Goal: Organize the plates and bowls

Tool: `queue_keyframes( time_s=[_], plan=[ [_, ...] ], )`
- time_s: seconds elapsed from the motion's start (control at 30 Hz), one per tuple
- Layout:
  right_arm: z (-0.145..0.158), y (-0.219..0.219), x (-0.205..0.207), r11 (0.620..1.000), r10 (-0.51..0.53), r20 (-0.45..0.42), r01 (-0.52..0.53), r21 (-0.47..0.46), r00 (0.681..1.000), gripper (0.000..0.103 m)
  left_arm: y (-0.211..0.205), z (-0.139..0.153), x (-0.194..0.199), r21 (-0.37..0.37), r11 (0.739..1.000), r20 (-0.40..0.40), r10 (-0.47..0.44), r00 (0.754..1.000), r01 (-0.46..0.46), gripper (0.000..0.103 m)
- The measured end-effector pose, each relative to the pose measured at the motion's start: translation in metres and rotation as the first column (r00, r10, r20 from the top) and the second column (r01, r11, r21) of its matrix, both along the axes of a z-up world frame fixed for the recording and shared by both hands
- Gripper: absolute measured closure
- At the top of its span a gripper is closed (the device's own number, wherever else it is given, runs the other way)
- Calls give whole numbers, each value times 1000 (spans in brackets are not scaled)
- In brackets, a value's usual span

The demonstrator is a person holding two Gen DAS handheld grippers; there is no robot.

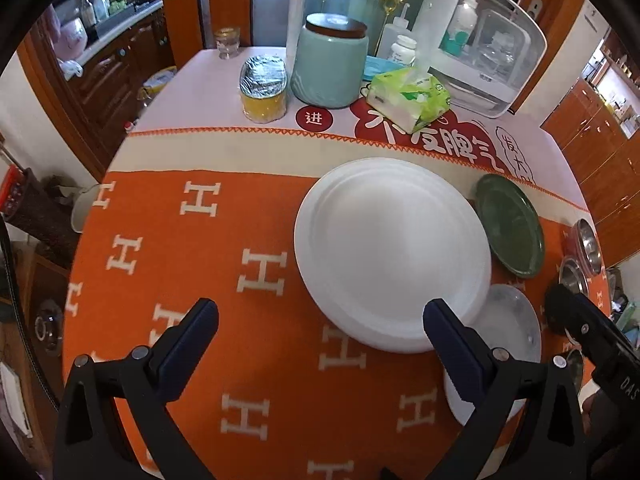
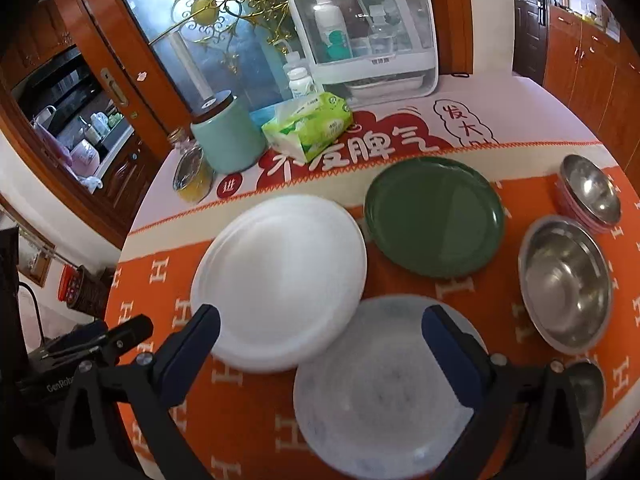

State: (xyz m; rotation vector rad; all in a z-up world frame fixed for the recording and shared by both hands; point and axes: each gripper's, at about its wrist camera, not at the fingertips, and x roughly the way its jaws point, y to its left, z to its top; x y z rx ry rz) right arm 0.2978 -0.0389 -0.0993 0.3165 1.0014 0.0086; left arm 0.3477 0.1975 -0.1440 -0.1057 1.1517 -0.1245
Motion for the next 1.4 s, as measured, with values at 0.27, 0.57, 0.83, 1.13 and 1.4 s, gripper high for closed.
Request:
queue_keyframes(
  time_s=[0.27, 0.57, 0.83, 1.13, 1.4],
  plan=[
    [-45, -5, 27, 1000, -9, -19, 9, 19, 1000, 8, 8, -45, 32, -79, 997, -25, 10, 1000, -12, 1],
    [-86, 2, 55, 996, 88, -73, -87, 20, 993, 25, 10, -87, 52, -126, 990, -103, 49, 993, -62, 10],
    [-102, 3, 70, 992, 123, -71, -123, -5, 990, 43, 0, -101, 60, -114, 993, -129, 3, 992, -18, 39],
    [-105, -3, 69, 997, 75, -100, -78, -26, 992, 71, -5, -99, 61, -103, 994, -130, 14, 991, -27, 71],
    [-90, -1, 61, 997, 70, -76, -73, -26, 995, 76, 3, -80, 51, -106, 993, -93, 40, 995, -50, 72]
  ],
)
